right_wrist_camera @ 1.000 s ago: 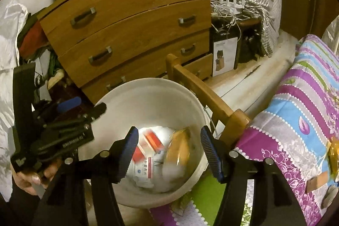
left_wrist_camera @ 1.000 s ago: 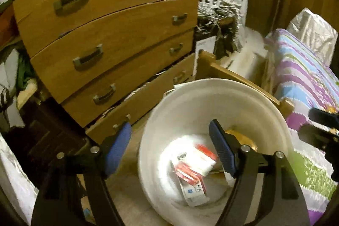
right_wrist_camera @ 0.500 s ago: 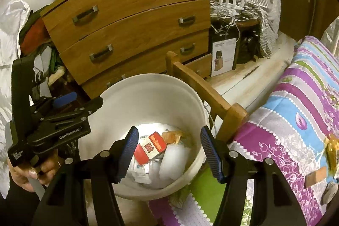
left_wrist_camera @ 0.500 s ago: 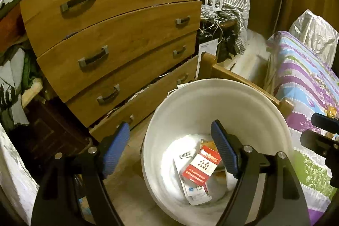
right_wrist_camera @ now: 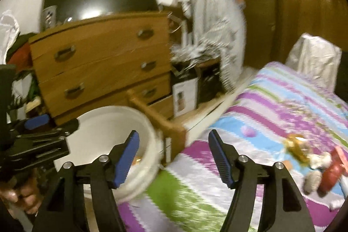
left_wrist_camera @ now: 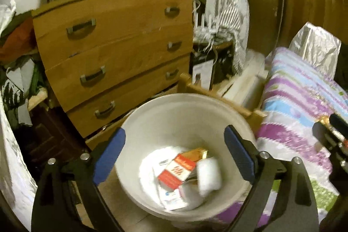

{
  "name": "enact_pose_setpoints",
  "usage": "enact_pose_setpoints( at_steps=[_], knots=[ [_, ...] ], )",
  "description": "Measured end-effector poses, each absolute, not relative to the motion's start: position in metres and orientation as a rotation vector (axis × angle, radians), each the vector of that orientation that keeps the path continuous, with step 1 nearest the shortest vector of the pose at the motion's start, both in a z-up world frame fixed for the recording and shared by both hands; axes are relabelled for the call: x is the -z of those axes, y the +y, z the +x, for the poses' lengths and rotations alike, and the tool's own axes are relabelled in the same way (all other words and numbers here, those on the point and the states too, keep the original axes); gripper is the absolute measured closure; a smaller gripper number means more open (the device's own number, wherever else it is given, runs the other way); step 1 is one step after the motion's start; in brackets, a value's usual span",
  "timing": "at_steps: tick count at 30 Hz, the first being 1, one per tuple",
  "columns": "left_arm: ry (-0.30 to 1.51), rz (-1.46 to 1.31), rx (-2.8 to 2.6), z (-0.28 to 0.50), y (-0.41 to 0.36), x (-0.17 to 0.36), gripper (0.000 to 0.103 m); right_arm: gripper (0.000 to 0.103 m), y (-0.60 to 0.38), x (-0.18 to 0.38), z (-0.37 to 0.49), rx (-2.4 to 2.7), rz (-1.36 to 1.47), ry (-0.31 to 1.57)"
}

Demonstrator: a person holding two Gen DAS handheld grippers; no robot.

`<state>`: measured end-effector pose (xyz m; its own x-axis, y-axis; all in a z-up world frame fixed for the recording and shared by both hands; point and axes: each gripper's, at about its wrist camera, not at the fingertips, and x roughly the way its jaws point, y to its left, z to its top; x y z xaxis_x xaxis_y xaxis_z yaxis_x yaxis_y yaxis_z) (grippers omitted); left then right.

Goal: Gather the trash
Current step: 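Move both tools back over the bed toward the remaining trash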

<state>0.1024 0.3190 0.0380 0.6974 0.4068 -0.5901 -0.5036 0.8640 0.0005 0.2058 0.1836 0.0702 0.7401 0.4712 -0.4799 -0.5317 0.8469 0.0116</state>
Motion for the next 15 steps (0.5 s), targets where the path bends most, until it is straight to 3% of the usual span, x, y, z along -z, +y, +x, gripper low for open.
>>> enact_pose_setpoints(
  at_steps=[8,15],
  knots=[
    [0.509,-0.092,-0.424,0.095,0.234,-0.046,0.006,0.032,0.095,-0.060,0.182,-0.386,-0.107,0.386],
    [0.614,-0.036,-0.332,0.110,0.174,-0.015,0.006,0.031,0.013,-0.038,0.175,-0.286,-0.062,0.425]
  ],
)
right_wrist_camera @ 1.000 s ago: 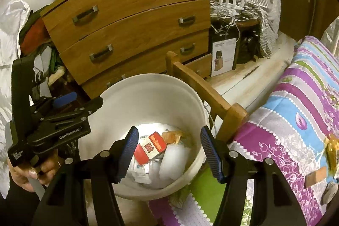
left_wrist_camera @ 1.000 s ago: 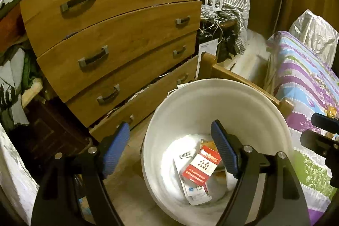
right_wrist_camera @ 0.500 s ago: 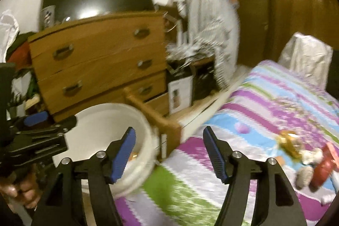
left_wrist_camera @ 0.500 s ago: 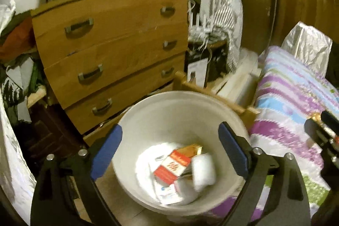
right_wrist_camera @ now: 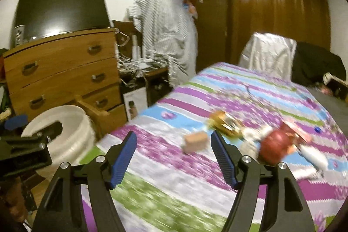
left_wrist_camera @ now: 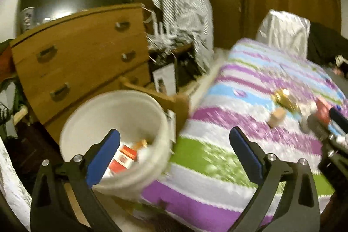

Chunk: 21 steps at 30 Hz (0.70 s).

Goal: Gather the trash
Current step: 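Move both tools back over the bed toward the remaining trash, then grasp the orange paper cup with the right tool while the left tool approaches the beige sponge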

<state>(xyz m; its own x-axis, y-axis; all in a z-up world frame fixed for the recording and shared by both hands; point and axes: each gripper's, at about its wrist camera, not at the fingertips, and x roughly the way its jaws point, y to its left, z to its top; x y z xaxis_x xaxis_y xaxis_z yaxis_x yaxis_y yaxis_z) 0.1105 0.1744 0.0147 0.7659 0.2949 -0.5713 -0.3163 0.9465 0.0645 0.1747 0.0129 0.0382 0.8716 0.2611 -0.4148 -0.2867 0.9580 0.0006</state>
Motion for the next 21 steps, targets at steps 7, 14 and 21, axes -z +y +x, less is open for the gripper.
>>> enact_pose_setpoints(
  at_steps=[7,14,21],
  knots=[
    [0.774,0.039,-0.208,0.124,0.112,0.036,0.006,0.029,-0.106,-0.008,0.180,-0.205,-0.002,0.530],
    [0.830,0.092,-0.076,0.140,0.071,0.061,0.006,0.028,-0.227,0.014,0.215,-0.176,0.009,0.648],
    [0.875,0.047,-0.044,0.175,0.079,0.071,0.006,0.026,-0.270,0.019,0.314,-0.383,-0.267,0.814]
  ],
)
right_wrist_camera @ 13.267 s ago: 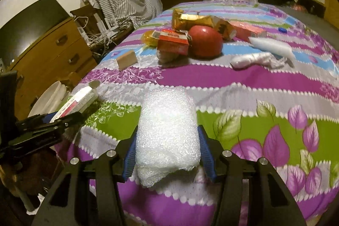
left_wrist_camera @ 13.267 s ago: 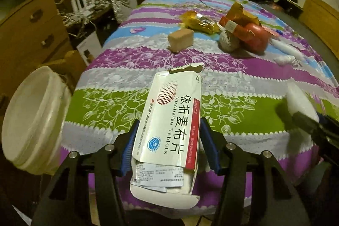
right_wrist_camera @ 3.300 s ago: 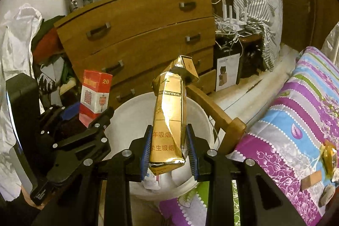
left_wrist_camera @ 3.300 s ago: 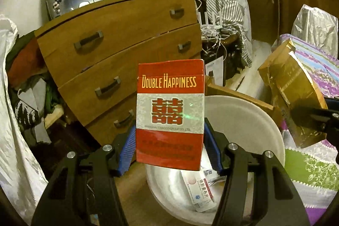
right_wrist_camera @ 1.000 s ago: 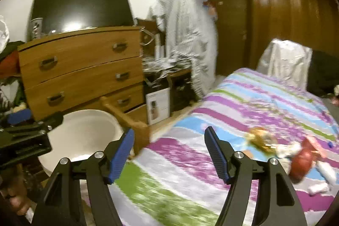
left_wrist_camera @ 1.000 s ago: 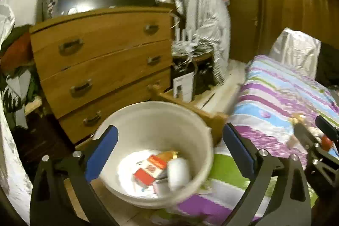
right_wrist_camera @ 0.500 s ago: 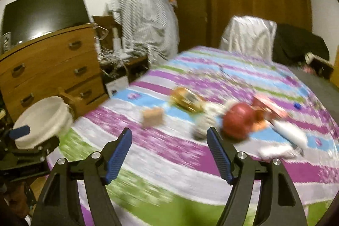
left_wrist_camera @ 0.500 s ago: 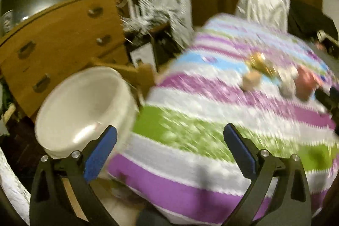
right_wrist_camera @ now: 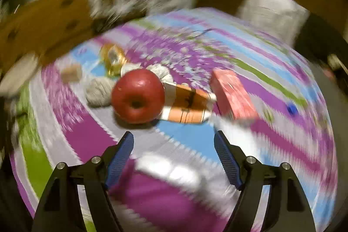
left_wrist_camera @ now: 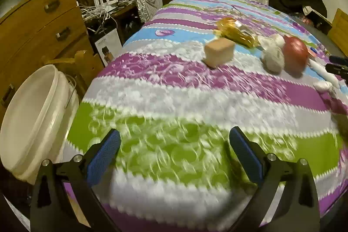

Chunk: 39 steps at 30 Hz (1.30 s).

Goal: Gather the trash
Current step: 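Grasp the orange paper cup with the right tool while the left tool approaches the beige sponge, then grasp the beige sponge block with the left tool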

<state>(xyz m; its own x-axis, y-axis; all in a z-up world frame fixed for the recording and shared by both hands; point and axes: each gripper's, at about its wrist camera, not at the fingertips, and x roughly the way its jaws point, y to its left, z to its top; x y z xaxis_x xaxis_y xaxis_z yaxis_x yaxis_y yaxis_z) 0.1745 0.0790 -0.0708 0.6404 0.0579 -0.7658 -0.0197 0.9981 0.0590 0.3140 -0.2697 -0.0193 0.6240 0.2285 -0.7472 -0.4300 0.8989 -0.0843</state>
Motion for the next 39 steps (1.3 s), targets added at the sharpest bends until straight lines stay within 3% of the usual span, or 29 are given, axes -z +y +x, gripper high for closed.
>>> enact_pose_setpoints(
  at_steps=[6,9,11,12,13,14,21,29,39],
  knots=[
    [0.887,-0.010,-0.059,0.201,0.100,0.080,0.006,0.027,-0.244,0.020,0.388,-0.576,-0.616,0.913],
    [0.869,0.011,-0.057,0.203,0.100,0.085,0.006,0.041,-0.230,0.031,0.413,-0.630,-0.754,0.949],
    [0.861,0.032,-0.048,0.203,0.097,0.086,0.006,0.060,-0.225,0.048,0.429,-0.640,-0.814,0.999],
    [0.860,0.034,-0.043,0.203,0.097,0.086,0.006,0.061,-0.222,0.054,0.433,-0.636,-0.822,1.021],
    [0.859,0.029,-0.036,0.203,0.098,0.086,0.006,0.074,-0.222,0.054,0.435,-0.632,-0.802,1.013],
    [0.855,0.024,-0.030,0.203,0.099,0.087,0.006,0.081,-0.224,0.050,0.435,-0.597,-0.785,1.003],
    [0.830,0.029,-0.029,0.202,0.099,0.090,0.005,0.090,-0.266,-0.004,0.375,-0.438,-0.624,0.855],
    [0.827,0.035,-0.032,0.202,0.099,0.091,0.005,0.091,-0.314,-0.075,0.254,-0.256,-0.202,0.665],
    [0.827,0.038,-0.034,0.202,0.099,0.091,0.005,0.091,-0.289,0.006,0.131,-0.203,0.159,0.793]
  ],
)
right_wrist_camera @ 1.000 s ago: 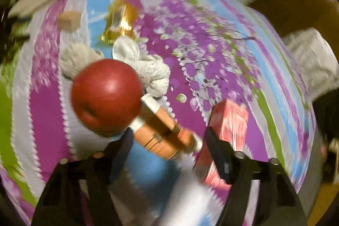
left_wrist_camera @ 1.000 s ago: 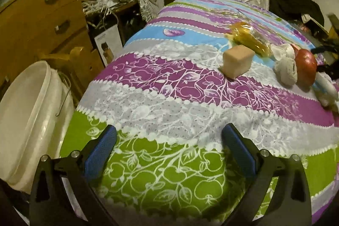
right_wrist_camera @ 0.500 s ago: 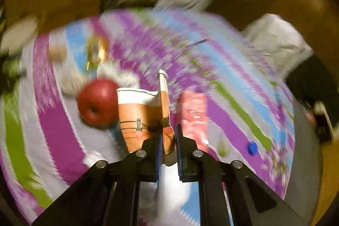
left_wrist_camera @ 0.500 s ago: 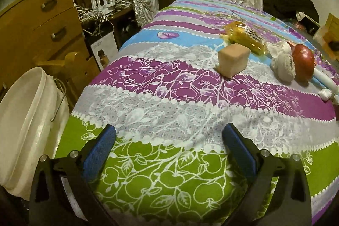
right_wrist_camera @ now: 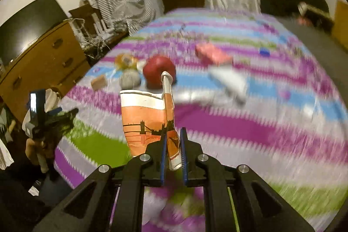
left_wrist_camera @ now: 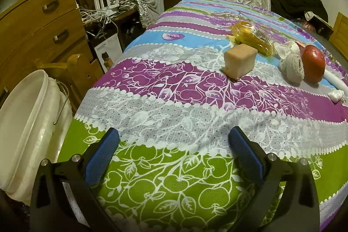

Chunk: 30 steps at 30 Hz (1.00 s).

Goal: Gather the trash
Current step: 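Grasp the beige sponge block with the left tool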

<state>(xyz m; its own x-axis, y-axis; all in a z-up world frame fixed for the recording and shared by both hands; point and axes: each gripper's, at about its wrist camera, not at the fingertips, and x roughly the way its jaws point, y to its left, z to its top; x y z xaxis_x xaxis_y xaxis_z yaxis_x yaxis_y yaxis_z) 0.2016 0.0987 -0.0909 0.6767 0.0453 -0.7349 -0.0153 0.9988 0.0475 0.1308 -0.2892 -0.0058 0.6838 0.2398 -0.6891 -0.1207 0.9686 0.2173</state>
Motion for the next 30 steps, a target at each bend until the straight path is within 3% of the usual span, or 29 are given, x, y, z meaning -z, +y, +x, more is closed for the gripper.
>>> enact_pose_setpoints(
  at_steps=[4,9,11,13,15,16,18,19,30],
  knots=[
    [0.827,0.046,-0.042,0.202,0.098,0.091,0.005,0.090,-0.270,0.054,0.126,-0.174,0.204,0.850],
    [0.828,0.052,-0.049,0.203,0.096,0.091,0.005,0.081,-0.274,0.076,0.132,-0.173,0.278,0.835],
    [0.828,0.053,-0.050,0.203,0.097,0.091,0.005,0.061,-0.280,0.079,0.132,-0.188,0.323,0.827],
    [0.828,0.053,-0.049,0.202,0.097,0.091,0.005,0.057,-0.285,0.079,0.133,-0.194,0.345,0.817],
    [0.828,0.053,-0.049,0.202,0.097,0.091,0.005,0.057,-0.290,0.080,0.134,-0.212,0.381,0.806],
    [0.828,0.053,-0.049,0.202,0.097,0.091,0.005,0.062,-0.291,0.081,0.134,-0.216,0.396,0.801],
    [0.828,0.053,-0.049,0.202,0.097,0.091,0.005,0.082,-0.290,0.084,0.132,-0.222,0.410,0.790],
    [0.828,0.054,-0.049,0.202,0.097,0.091,0.005,0.084,-0.289,0.086,0.130,-0.233,0.433,0.777],
    [0.853,0.074,-0.083,0.203,0.092,0.086,0.005,0.088,-0.297,0.091,0.114,-0.214,0.578,0.695]
  ],
)
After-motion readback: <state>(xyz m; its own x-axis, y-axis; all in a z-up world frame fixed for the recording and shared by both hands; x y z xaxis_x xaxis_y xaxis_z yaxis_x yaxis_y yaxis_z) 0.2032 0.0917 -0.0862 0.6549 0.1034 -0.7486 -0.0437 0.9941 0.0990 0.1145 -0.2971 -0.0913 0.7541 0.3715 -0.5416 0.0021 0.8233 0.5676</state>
